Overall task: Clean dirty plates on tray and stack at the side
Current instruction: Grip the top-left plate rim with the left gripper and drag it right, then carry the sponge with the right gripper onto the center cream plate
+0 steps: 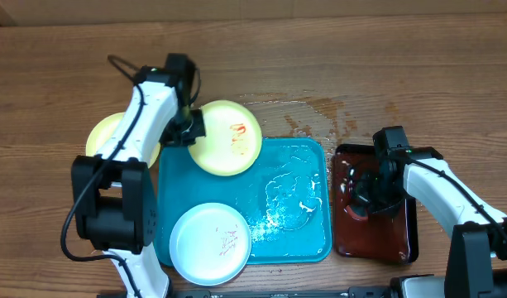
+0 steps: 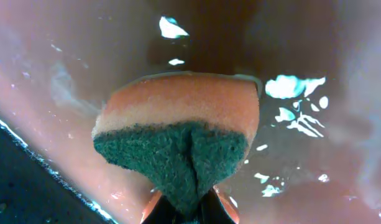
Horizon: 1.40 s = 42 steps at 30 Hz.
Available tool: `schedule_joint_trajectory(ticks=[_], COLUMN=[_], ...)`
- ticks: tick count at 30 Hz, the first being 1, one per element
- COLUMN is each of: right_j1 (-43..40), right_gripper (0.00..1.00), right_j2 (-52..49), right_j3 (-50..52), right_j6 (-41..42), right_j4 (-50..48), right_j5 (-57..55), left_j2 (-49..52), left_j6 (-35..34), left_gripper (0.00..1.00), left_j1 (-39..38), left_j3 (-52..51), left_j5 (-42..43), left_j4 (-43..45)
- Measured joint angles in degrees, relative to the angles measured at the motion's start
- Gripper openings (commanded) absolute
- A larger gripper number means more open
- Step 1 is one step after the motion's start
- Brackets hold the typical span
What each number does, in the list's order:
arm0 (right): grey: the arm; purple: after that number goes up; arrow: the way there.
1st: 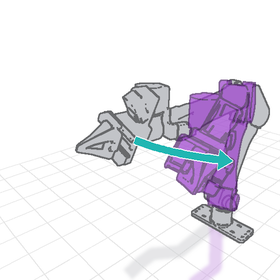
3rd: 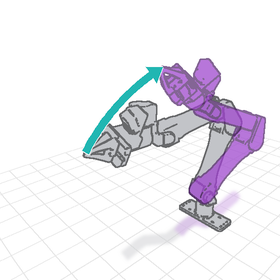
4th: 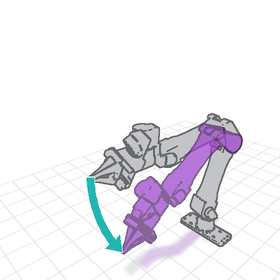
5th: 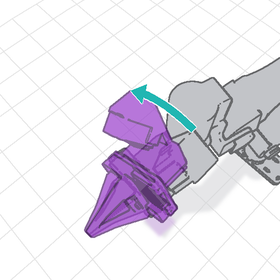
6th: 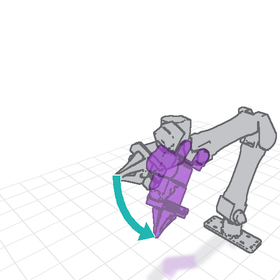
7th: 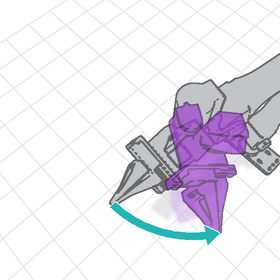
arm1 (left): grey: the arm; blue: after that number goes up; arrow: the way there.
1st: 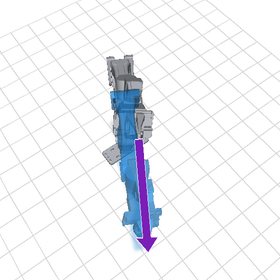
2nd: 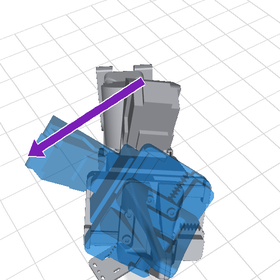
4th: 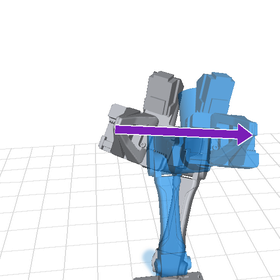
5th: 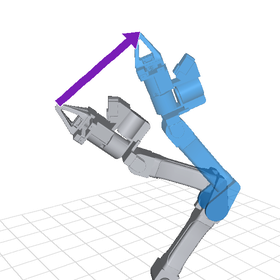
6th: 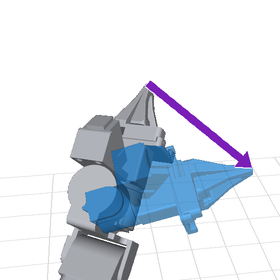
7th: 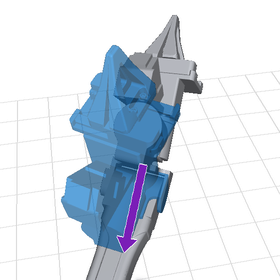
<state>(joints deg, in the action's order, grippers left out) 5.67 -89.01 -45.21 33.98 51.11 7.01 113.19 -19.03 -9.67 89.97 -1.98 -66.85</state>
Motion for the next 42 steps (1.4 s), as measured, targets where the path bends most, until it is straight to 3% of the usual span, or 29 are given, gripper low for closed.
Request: schedule_joint_trajectory(ticks=[10,21,35,42], right_j1=[0.00,0.00,0.07,1.97], right_gripper=[0.04,0.04,0.04,0.04], right_j2=[0.00,2.08,3.21,3.21], right_j3=[-6.91,-15.19,-15.56,-15.56], right_j6=[-2.08,-7.30,-10.08,-16.37], right_j4=[8.07,11.65,12.57,10.62], right_j5=[-5.14,-4.46,-1.20,3.17], left_j2=[0.22,0.39,3.63,3.63], left_j6=[3.34,7.08,13.70,14.69], left_gripper=[0.04,0.04,0.04,0.04], left_j1=[-10.88,-10.14,-14.32,-14.88], left_j3=[0.79,0.46,-5.01,-5.31], left_j5=[-0.42,2.62,7.87,8.48], left_j4=[0.17,0.90,3.78,5.20])
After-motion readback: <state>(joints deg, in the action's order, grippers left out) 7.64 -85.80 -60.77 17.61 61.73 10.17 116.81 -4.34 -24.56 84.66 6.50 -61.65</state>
